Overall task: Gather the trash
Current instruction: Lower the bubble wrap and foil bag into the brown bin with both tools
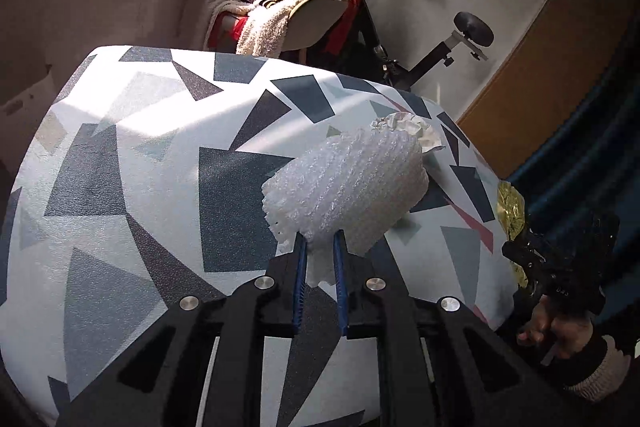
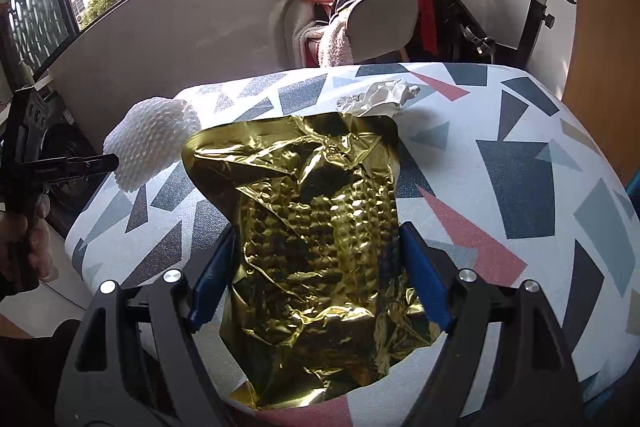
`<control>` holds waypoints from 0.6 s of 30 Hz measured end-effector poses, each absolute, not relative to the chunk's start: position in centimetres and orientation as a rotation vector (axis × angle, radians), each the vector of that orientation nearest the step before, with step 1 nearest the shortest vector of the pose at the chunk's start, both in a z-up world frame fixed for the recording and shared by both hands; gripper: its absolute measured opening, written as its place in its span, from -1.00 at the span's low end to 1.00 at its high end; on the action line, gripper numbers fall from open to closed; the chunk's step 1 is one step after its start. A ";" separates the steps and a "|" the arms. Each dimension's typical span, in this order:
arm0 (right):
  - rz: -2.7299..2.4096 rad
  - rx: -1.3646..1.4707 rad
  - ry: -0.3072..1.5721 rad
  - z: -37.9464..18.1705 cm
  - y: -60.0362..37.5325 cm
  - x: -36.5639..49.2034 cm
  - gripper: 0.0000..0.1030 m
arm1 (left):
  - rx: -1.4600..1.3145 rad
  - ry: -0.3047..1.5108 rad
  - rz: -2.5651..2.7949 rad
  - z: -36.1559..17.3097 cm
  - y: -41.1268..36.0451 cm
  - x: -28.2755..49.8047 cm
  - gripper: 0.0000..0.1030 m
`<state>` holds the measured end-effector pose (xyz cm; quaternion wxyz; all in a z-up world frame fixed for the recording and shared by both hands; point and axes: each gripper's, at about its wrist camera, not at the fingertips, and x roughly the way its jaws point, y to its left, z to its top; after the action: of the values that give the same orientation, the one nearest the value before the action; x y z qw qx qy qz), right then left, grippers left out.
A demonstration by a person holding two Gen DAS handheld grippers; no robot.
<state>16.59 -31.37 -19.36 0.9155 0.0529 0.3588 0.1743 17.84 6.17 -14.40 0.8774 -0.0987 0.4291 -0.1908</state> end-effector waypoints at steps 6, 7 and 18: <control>0.376 0.095 0.723 -18.3 -30.6 14.4 0.54 | -0.068 0.915 -0.474 -15.1 5.3 10.8 -0.75; 0.378 0.092 0.723 -18.2 -30.5 14.1 0.54 | -0.051 0.917 -0.485 -15.2 5.1 9.7 -0.75; 0.397 0.071 0.733 -17.8 -29.3 10.9 0.55 | -0.004 0.983 -0.553 -19.1 3.0 1.0 -0.74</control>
<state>10.92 -29.31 -17.84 0.9138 0.0346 0.3558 0.1928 0.98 3.01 -19.14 0.8452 -0.0017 0.4658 -0.2621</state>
